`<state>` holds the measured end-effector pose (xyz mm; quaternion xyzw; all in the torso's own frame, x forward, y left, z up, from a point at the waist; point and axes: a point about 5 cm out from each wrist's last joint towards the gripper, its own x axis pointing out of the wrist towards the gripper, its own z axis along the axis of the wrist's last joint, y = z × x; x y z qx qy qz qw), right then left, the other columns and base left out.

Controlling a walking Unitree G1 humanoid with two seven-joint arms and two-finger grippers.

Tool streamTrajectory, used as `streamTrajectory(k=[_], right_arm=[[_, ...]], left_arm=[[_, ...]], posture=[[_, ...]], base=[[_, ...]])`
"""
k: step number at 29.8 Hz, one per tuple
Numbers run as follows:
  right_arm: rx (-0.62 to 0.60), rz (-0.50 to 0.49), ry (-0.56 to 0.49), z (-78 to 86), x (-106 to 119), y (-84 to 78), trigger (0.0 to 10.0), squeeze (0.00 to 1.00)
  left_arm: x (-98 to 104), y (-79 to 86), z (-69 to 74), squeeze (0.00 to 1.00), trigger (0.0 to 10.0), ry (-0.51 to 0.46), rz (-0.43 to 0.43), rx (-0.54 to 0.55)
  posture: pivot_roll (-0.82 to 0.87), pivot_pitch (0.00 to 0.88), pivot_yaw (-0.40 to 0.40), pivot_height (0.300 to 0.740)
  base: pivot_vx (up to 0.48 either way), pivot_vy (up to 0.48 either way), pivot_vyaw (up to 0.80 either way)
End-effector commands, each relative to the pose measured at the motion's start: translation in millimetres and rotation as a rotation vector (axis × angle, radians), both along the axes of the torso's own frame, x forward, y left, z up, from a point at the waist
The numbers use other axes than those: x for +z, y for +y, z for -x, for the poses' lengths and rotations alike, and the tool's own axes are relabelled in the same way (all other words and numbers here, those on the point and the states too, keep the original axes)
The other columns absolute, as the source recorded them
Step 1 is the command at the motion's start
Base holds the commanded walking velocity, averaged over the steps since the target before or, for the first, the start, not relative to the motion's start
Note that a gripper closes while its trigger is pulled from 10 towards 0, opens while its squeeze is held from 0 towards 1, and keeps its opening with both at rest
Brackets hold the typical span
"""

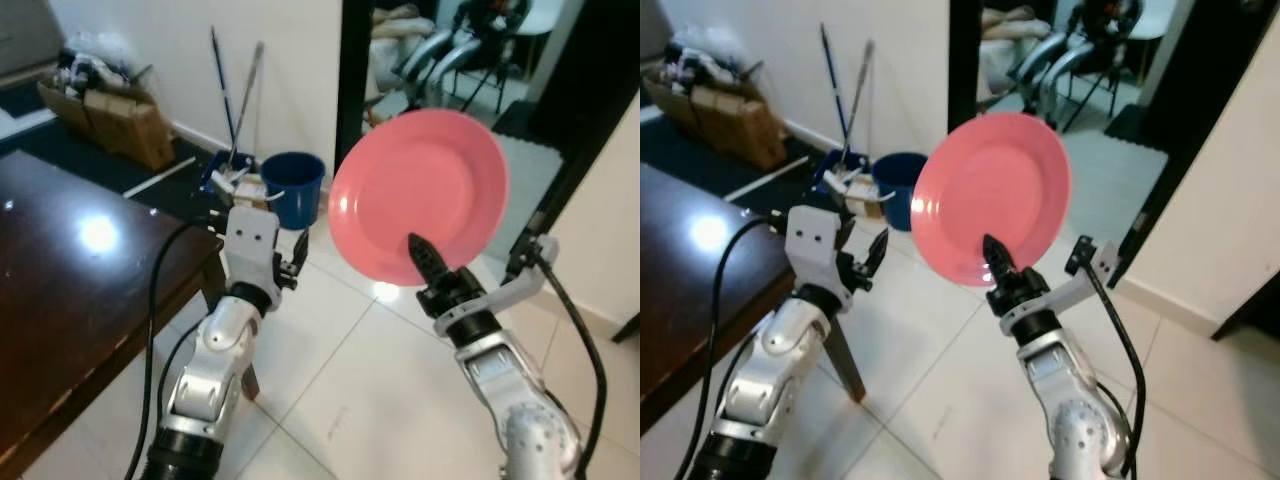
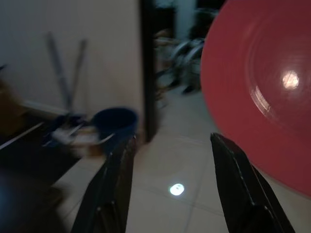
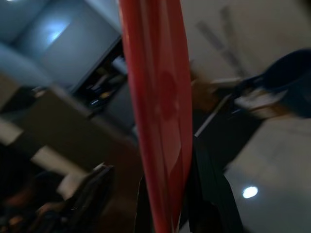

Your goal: Setting the table

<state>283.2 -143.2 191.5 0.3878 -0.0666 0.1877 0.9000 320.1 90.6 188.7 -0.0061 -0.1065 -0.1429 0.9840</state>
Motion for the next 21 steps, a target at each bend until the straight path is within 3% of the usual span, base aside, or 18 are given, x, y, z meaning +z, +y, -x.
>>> streamTrajectory(k=[1,11,16,21], right_arm=[[0.025,0.010,-0.015,2.4,1.4,3.7,10.0,0.00],[0.042,0.017,-0.021,3.1,2.0,5.3,10.0,0.00],[0.049,0.017,-0.025,3.8,2.4,6.4,10.0,0.00],[0.060,0.016,-0.030,5.3,3.2,7.5,10.0,0.00]], left_arm=[[-5.1,1.0,1.5,0.00,10.0,0.054,0.014,-0.006],[-0.8,-1.5,3.5,0.00,10.0,0.074,0.013,-0.043],[1.7,-6.8,6.0,0.00,10.0,0.051,-0.030,-0.074],[0.6,-9.8,8.3,0.00,10.0,0.095,0.026,-0.119]], posture=[[-0.12,0.000,0.068,0.740],[-0.11,0.000,0.067,0.740],[-0.12,0.000,0.068,0.740],[-0.12,0.000,0.069,0.740]], base=[[0.000,0.000,0.74],[0.000,0.000,0.74],[0.000,0.000,0.74],[0.000,0.000,0.73]])
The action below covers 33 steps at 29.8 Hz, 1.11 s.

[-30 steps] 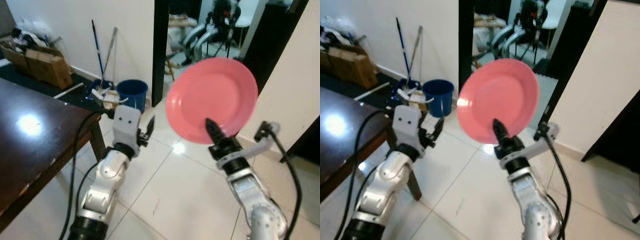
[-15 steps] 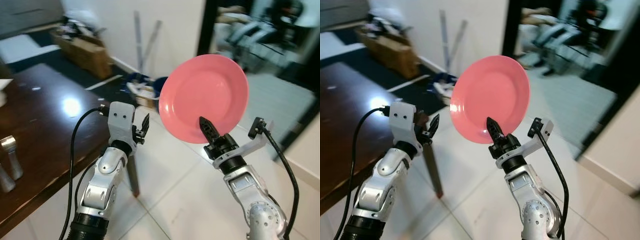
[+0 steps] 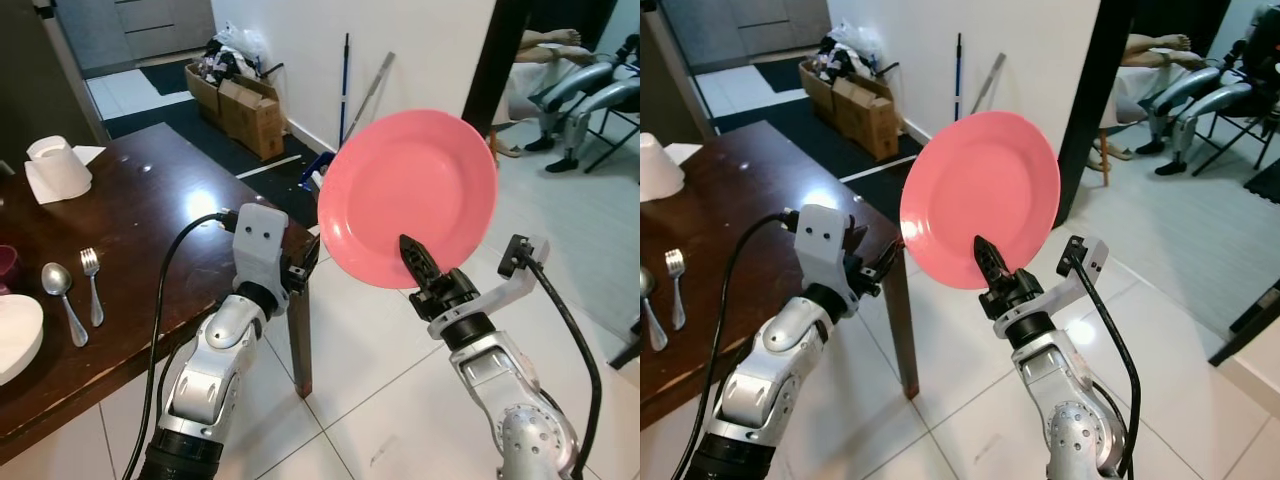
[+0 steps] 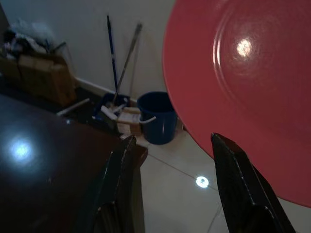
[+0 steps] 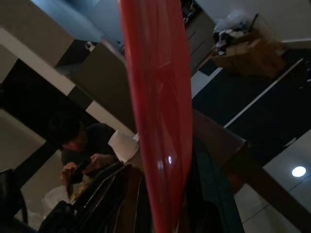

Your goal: Setting the table

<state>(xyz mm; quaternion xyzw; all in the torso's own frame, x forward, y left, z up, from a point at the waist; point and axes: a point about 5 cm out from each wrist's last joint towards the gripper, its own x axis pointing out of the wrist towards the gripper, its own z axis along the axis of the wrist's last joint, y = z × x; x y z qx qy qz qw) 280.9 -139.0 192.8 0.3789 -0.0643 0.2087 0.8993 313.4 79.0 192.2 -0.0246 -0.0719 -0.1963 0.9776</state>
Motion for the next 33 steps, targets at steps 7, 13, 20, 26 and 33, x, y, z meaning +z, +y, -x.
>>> streamTrajectory(k=[7,13,20,26,33], right_arm=[[0.037,-0.003,-0.023,4.5,3.0,5.5,10.0,0.00],[0.042,-0.003,-0.024,4.5,3.2,6.1,10.0,0.00],[0.043,-0.001,-0.024,4.9,2.7,6.9,10.0,0.00],[0.041,-0.002,-0.024,5.3,2.8,6.4,10.0,0.00],[0.041,-0.015,-0.011,5.4,0.8,6.8,10.0,0.00]], left_arm=[[-2.8,1.3,3.9,0.00,10.0,0.083,0.076,-0.049],[-1.1,3.1,4.6,0.00,10.0,0.092,0.089,-0.065],[0.3,2.9,3.8,0.00,10.0,0.079,0.068,-0.053],[0.4,3.6,3.1,0.00,10.0,0.077,0.057,-0.045],[1.0,3.9,3.3,0.00,10.0,0.068,0.046,-0.043]], posture=[[-0.12,0.000,0.070,0.740],[-0.11,0.000,0.070,0.740],[-0.12,0.000,0.071,0.740],[-0.11,0.000,0.072,0.740],[-0.11,0.000,0.073,0.740]], base=[[0.000,0.000,0.73],[0.000,0.000,0.73],[0.000,0.000,0.73],[0.000,0.000,0.70],[0.000,0.000,0.06]])
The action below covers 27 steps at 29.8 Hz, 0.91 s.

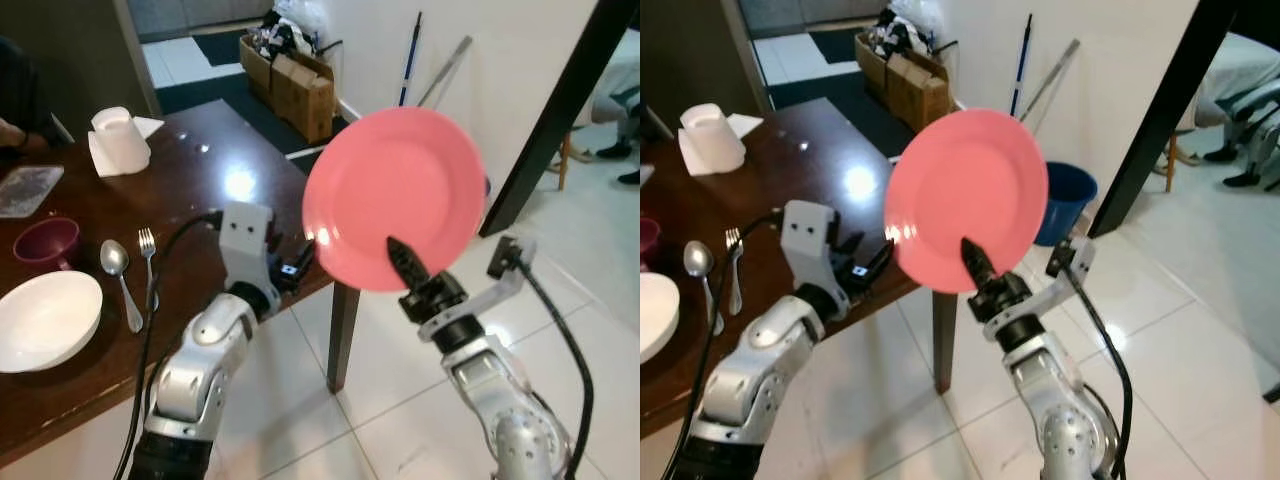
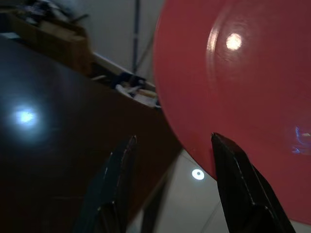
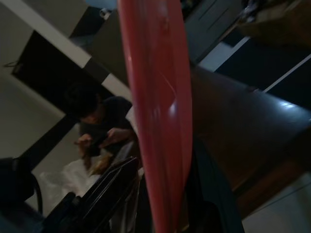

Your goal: Setting the table

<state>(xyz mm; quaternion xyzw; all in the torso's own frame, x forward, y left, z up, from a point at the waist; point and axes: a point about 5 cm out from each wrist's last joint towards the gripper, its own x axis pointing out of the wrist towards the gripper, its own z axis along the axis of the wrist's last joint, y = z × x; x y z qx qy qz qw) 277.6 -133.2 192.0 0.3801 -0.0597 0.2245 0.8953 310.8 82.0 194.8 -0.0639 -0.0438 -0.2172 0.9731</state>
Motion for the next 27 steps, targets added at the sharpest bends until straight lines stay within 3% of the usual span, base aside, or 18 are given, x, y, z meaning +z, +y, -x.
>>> streamTrajectory(k=[1,7,18,27], right_arm=[[0.005,-0.012,-0.006,2.1,1.2,0.9,10.0,0.00],[0.000,-0.008,-0.006,1.8,0.7,-0.1,10.0,0.00],[-0.002,-0.009,-0.016,2.2,1.1,0.0,10.0,0.00],[0.005,-0.019,-0.015,2.6,1.4,0.5,10.0,0.00]], left_arm=[[-1.5,0.9,0.7,0.00,10.0,-0.002,-0.019,0.006],[-1.2,0.7,0.5,0.00,10.0,-0.005,-0.021,0.008],[-1.3,0.5,0.1,0.00,10.0,-0.008,-0.025,0.007],[-1.3,-0.6,0.2,0.00,10.0,-0.023,-0.044,0.008]], posture=[[-0.11,0.000,0.073,0.740],[-0.11,0.000,0.074,0.740],[-0.11,0.000,0.076,0.740],[-0.11,0.000,0.077,0.740]], base=[[0.000,0.000,0.00],[0.000,0.000,0.00],[0.000,0.000,0.66],[0.000,0.000,0.00]])
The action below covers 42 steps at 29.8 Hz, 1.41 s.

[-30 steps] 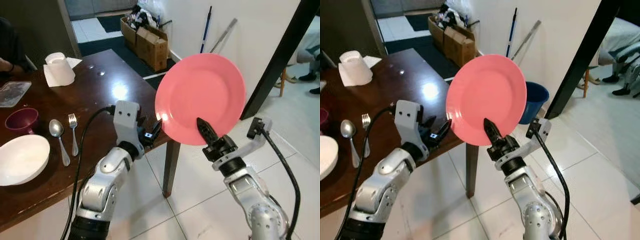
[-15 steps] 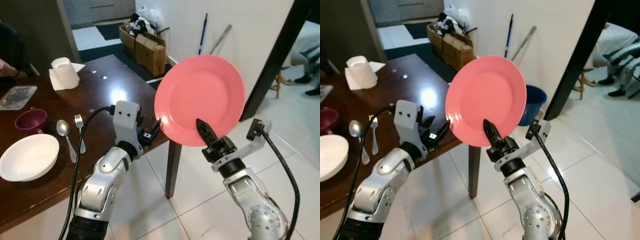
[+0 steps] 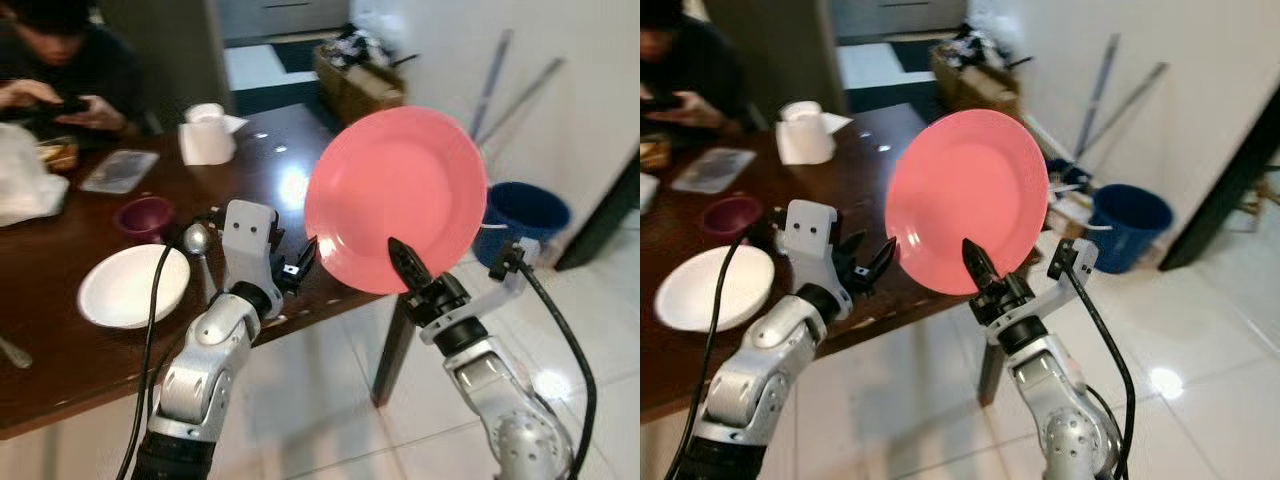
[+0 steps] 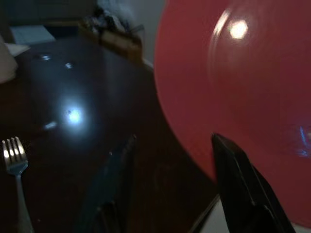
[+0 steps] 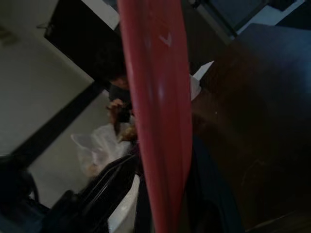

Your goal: Setting the table

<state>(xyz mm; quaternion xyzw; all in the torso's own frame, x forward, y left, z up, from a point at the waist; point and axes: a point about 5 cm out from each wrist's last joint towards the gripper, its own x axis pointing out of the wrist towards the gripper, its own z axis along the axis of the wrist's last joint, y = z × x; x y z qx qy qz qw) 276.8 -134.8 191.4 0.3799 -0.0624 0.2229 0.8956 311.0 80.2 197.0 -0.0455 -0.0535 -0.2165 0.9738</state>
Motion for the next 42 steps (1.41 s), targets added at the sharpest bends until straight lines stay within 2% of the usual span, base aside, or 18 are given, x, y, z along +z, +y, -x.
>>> streamTrajectory(k=[1,10,24,42], right_arm=[[0.010,-0.019,-0.011,1.8,2.0,2.0,10.0,0.00],[0.014,-0.023,-0.018,2.3,2.6,2.5,10.0,0.00],[0.013,-0.023,-0.021,2.5,3.2,2.6,10.0,0.00],[0.016,-0.019,-0.018,3.5,2.9,3.1,10.0,0.00]], left_arm=[[-3.4,0.7,0.5,0.00,10.0,0.000,-0.017,0.004],[-1.9,0.7,0.3,0.00,10.0,-0.030,-0.028,0.012],[-2.4,-1.4,0.6,0.00,10.0,-0.047,-0.048,0.004],[-7.4,0.2,-1.3,0.00,10.0,-0.006,-0.042,0.015]], posture=[[-0.11,0.000,0.076,0.740],[-0.12,0.000,0.078,0.740],[-0.12,0.000,0.080,0.740],[-0.12,0.000,0.081,0.740]], base=[[0.000,0.000,0.00],[0.000,0.000,0.00],[0.000,-0.457,0.00],[0.000,0.000,0.00]])
